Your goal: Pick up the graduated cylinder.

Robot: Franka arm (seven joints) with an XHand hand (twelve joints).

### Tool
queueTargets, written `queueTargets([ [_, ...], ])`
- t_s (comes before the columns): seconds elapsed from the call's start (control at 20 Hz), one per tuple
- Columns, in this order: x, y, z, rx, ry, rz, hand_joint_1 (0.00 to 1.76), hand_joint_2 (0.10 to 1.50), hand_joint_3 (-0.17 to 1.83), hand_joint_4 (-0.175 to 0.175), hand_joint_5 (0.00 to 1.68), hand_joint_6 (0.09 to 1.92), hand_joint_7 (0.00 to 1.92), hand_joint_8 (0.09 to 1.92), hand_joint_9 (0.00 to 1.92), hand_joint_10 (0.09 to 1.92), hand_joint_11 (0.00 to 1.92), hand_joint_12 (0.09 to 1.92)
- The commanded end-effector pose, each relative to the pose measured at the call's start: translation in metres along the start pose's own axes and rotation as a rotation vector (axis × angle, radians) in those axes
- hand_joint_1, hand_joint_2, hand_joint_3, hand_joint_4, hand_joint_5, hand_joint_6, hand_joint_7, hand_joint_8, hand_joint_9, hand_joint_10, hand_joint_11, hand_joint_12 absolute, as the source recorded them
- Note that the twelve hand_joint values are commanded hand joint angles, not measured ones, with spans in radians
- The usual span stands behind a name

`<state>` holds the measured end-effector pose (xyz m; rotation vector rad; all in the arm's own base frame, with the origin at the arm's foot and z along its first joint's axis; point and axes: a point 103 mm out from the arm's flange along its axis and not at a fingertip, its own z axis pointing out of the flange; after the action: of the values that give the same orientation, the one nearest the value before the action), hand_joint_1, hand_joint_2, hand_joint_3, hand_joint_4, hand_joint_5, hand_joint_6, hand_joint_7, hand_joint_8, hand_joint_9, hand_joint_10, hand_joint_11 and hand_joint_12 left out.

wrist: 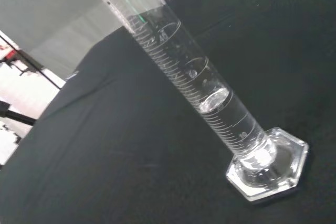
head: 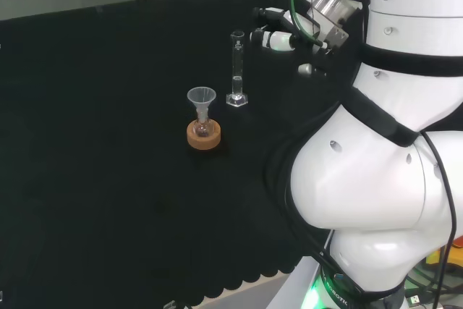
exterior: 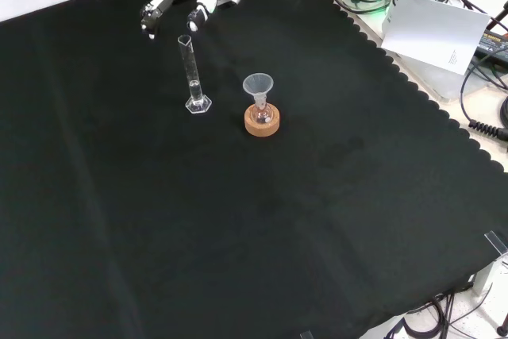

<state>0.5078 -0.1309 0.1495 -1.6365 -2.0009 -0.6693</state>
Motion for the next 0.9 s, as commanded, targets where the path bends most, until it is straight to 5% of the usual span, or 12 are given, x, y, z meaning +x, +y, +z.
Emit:
queueTargets([
  [0.05, -0.003, 0.009, 0.023, -0.005, 0.127, -0.084, 0.59, 1.08, -0.16, -0.013, 0.36, 0.09, 0.26, 0.63, 0.52, 0.61, 0.28, 1.35],
  [0.55, 0.001, 0.003, 0.03, -0.048, 0.185, -0.211, 0.65, 1.06, -0.17, -0.009, 0.38, 0.09, 0.28, 0.64, 0.55, 0.6, 0.3, 1.34],
  [0.9, 0.006, 0.002, 0.039, -0.017, 0.183, -0.242, 0.66, 1.06, -0.17, -0.008, 0.4, 0.09, 0.31, 0.64, 0.57, 0.6, 0.33, 1.33],
])
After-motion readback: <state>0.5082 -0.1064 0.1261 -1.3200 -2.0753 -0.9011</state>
